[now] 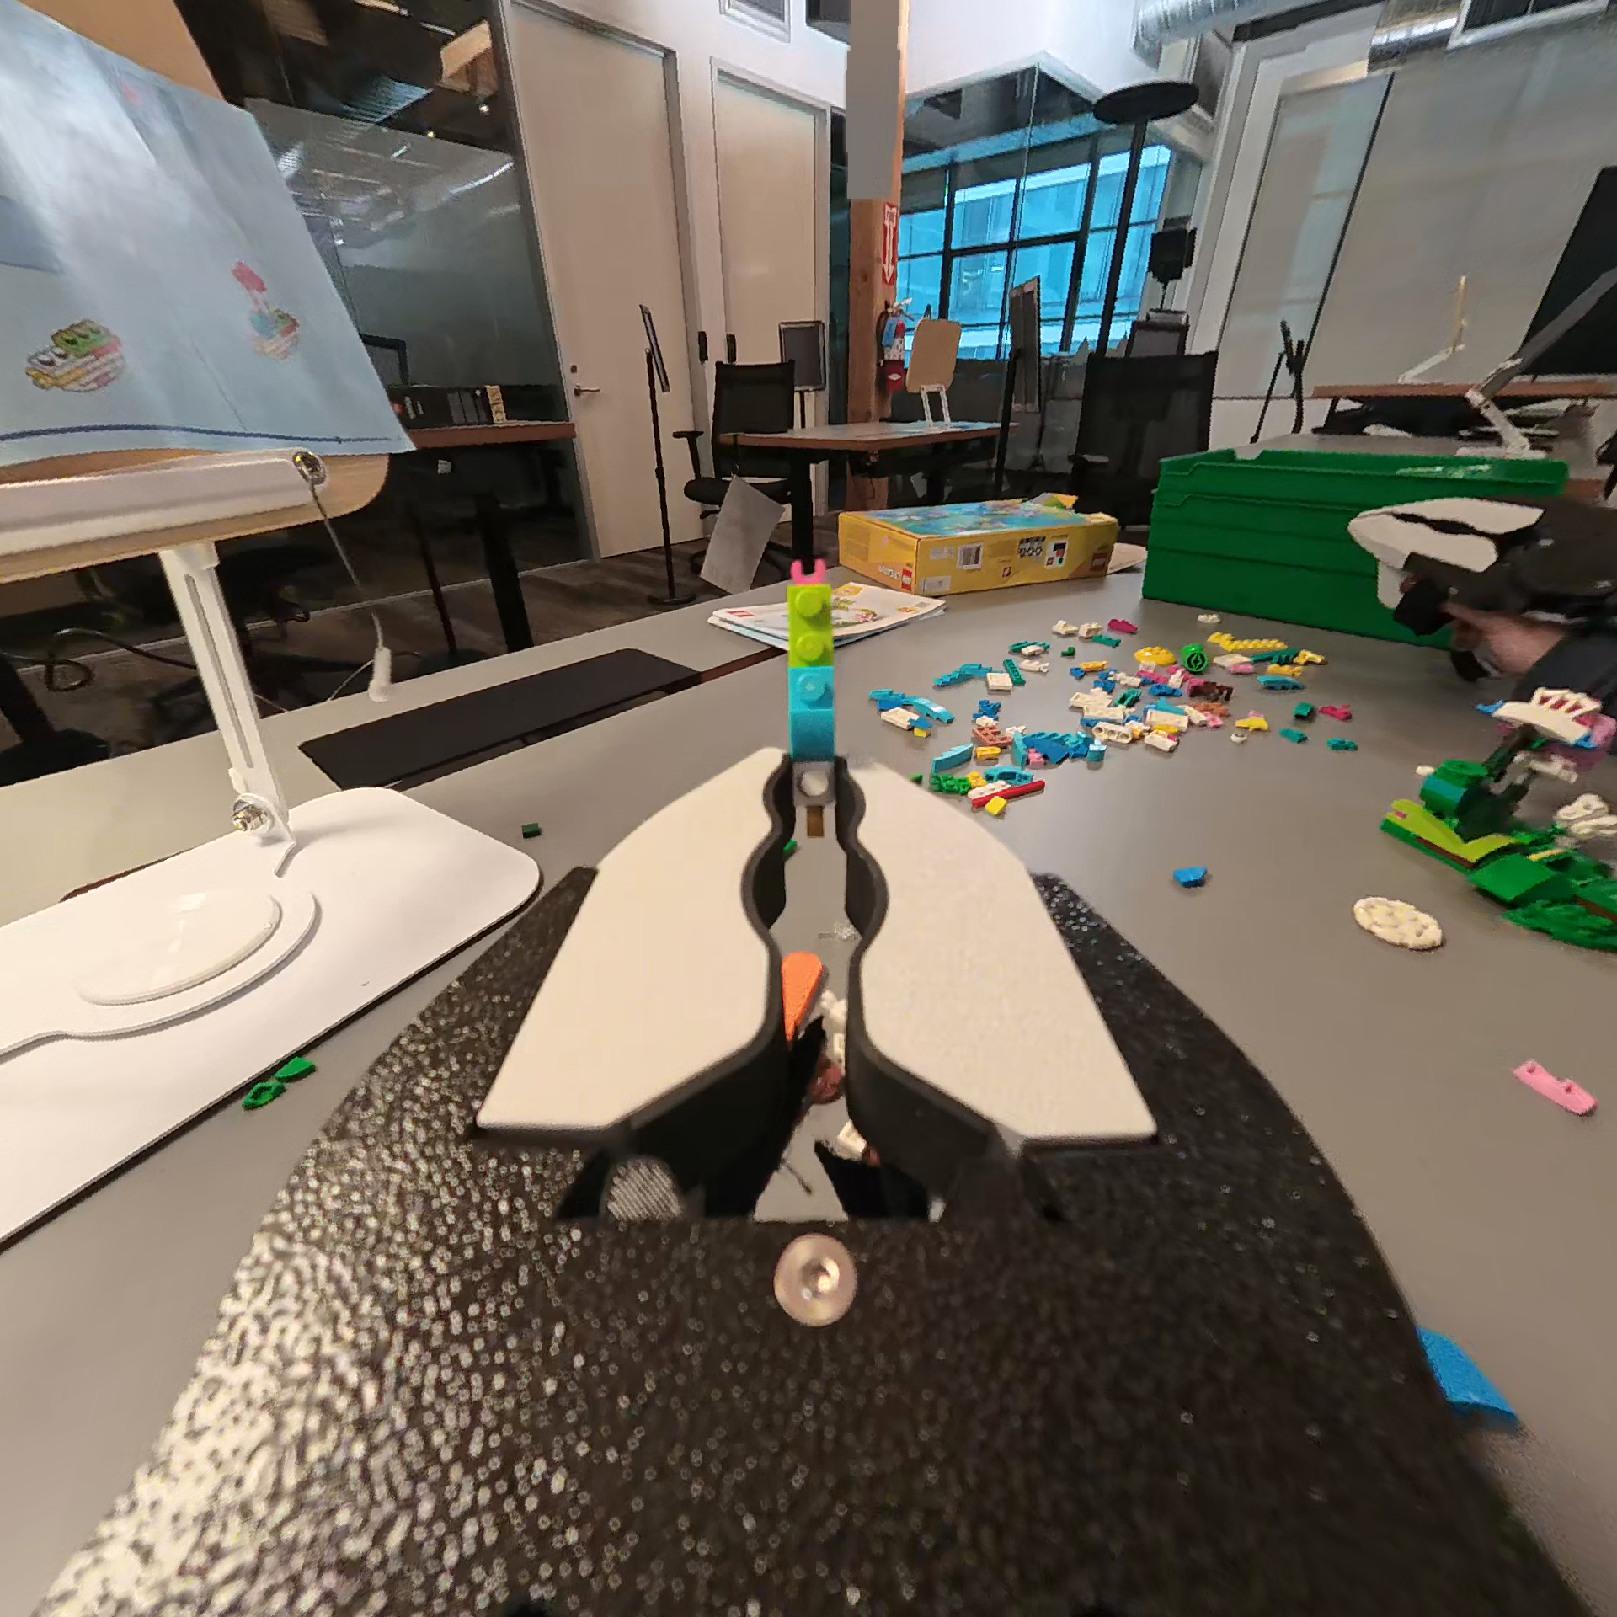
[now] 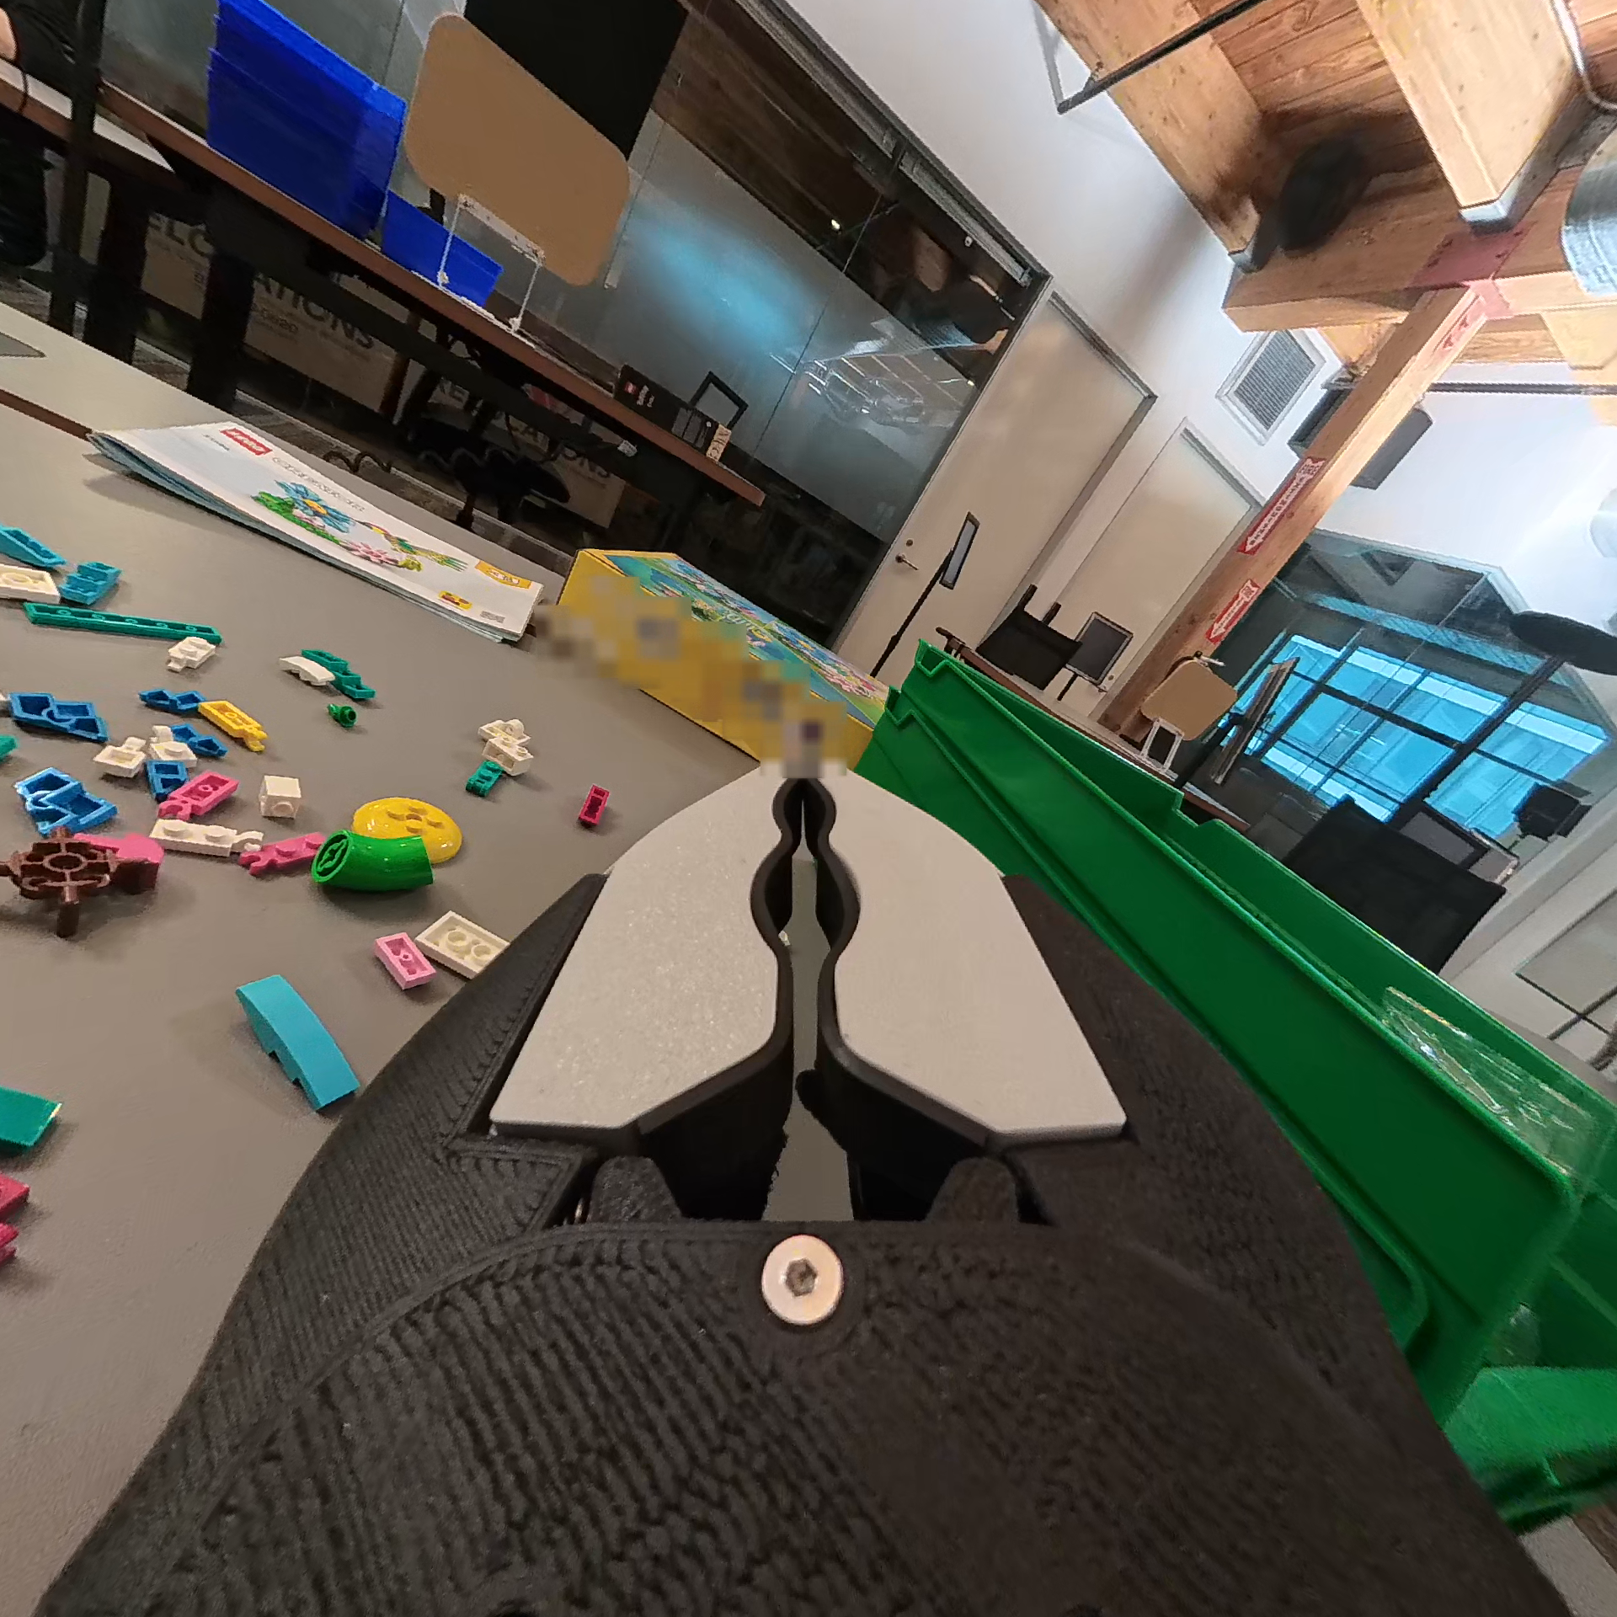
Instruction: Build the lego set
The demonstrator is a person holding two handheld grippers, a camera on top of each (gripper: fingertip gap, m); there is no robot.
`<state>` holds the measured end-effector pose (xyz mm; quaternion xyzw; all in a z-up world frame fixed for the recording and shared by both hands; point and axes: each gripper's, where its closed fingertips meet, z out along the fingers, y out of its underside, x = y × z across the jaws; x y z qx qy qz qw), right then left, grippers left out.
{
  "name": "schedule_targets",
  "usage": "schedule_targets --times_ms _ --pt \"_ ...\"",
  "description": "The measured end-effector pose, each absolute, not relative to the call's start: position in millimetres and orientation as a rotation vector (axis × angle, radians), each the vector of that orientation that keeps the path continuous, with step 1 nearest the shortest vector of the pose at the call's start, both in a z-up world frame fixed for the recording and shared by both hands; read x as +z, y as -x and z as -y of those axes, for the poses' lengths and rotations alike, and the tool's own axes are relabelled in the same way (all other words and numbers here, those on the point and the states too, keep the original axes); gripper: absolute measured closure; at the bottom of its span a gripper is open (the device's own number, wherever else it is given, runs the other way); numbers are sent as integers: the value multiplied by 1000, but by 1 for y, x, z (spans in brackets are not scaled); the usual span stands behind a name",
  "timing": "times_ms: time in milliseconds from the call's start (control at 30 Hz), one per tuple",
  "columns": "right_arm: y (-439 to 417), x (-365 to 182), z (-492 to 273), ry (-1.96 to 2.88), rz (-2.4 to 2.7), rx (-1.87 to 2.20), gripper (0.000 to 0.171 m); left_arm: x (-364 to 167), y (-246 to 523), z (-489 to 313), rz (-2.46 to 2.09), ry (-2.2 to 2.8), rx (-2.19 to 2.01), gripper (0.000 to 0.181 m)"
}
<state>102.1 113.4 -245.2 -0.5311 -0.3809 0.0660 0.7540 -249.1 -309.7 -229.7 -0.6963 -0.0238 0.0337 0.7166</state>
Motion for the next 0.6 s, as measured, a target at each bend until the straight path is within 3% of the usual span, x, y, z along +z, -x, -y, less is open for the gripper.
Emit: schedule_targets --times_ms 400,600 --pt "-97 -247 -110 1150 865 167 171 -242 238 300 -19 1614 87 173" --pt "-40 -284 -59 1208 1461 628 168 -245 229 297 -79 1662 106 173"
